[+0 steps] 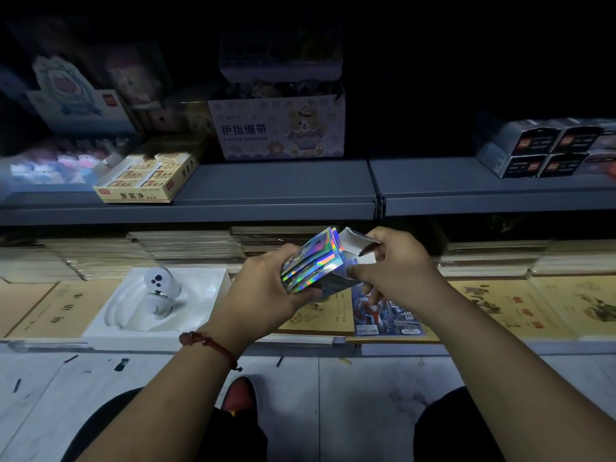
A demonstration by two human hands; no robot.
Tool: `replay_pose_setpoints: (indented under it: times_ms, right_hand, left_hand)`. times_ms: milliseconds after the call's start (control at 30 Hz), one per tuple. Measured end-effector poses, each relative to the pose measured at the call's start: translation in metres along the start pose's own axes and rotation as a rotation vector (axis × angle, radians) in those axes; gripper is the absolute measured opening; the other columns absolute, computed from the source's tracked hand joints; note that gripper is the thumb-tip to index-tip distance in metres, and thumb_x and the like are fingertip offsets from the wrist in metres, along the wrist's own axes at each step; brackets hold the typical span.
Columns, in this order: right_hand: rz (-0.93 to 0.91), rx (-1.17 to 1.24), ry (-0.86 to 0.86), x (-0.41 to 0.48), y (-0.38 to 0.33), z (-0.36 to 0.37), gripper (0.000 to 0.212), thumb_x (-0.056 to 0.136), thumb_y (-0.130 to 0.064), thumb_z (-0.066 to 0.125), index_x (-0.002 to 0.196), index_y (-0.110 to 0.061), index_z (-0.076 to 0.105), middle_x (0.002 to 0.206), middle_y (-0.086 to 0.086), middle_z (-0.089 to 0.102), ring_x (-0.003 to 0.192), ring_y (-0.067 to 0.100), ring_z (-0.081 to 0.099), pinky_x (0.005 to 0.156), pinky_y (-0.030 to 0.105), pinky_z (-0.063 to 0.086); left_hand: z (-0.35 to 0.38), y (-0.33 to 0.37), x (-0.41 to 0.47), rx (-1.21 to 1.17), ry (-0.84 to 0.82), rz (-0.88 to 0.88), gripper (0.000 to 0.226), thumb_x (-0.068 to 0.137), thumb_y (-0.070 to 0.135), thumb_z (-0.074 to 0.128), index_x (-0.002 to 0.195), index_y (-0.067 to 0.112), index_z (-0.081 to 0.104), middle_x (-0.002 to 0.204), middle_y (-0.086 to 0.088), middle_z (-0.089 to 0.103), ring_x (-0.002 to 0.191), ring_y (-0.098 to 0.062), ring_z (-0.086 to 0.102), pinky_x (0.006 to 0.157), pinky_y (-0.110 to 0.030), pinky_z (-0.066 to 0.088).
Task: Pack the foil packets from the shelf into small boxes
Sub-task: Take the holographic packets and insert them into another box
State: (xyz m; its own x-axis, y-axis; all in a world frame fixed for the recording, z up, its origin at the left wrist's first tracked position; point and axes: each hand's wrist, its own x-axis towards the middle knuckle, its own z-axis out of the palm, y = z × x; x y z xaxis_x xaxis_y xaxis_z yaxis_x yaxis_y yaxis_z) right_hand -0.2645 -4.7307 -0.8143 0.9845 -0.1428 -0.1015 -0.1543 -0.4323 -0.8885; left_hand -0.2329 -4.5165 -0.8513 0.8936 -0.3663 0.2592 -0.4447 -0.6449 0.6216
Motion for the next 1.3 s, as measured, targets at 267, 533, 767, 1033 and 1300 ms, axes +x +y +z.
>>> replay_pose_setpoints:
  times_ms: [267,533,767,1033,1300]
  right_hand:
    - [-0.237,-0.080,0.225,0.003,0.002,0.003,0.024,0.087,-0.030,0.077,0.102,-0.028,0.059,0.078,-0.002,0.057,0.067,0.012,0.051,0.065,0.031,0.043]
    - [-0.480,-0.011,0.081,-0.007,-0.006,0.010,0.009,0.086,-0.014,0.077,0.083,-0.022,0.073,0.077,0.002,0.055,0.060,0.018,0.048,0.061,0.020,0.041]
    - [-0.478,-0.099,0.145,-0.002,0.000,0.020,0.012,0.084,-0.015,0.079,0.088,-0.015,0.067,0.075,-0.001,0.057,0.063,0.006,0.050,0.064,0.020,0.040]
    - [-0.636,-0.235,0.267,-0.005,-0.002,0.026,0.013,0.084,-0.013,0.076,0.083,-0.016,0.063,0.077,-0.003,0.053,0.061,0.007,0.048,0.061,0.020,0.042]
    - [-0.474,-0.178,0.204,-0.004,0.000,0.035,0.027,0.088,-0.018,0.073,0.065,-0.013,0.059,0.070,0.000,0.050,0.062,0.014,0.048,0.058,0.029,0.040]
  left_hand:
    - [0.003,-0.006,0.001,0.060,0.052,-0.152,0.038,0.072,0.046,0.085,0.095,0.038,0.057,0.077,0.021,0.063,0.075,0.002,0.059,0.060,-0.024,0.044]
    - [0.004,-0.011,0.002,0.116,0.048,-0.216,0.038,0.070,0.046,0.084,0.094,0.042,0.054,0.074,0.020,0.061,0.071,-0.002,0.057,0.057,-0.024,0.041]
    - [0.005,-0.011,0.002,0.103,0.035,-0.203,0.041,0.071,0.049,0.082,0.103,0.041,0.057,0.079,0.020,0.064,0.074,-0.001,0.060,0.058,-0.024,0.043]
    - [0.005,-0.009,0.001,0.100,0.018,-0.212,0.041,0.071,0.050,0.083,0.100,0.045,0.055,0.080,0.021,0.063,0.073,0.000,0.060,0.057,-0.022,0.043]
    - [0.005,-0.005,-0.001,0.095,0.016,-0.230,0.038,0.070,0.052,0.081,0.094,0.046,0.051,0.076,0.021,0.063,0.073,0.002,0.059,0.060,-0.026,0.047]
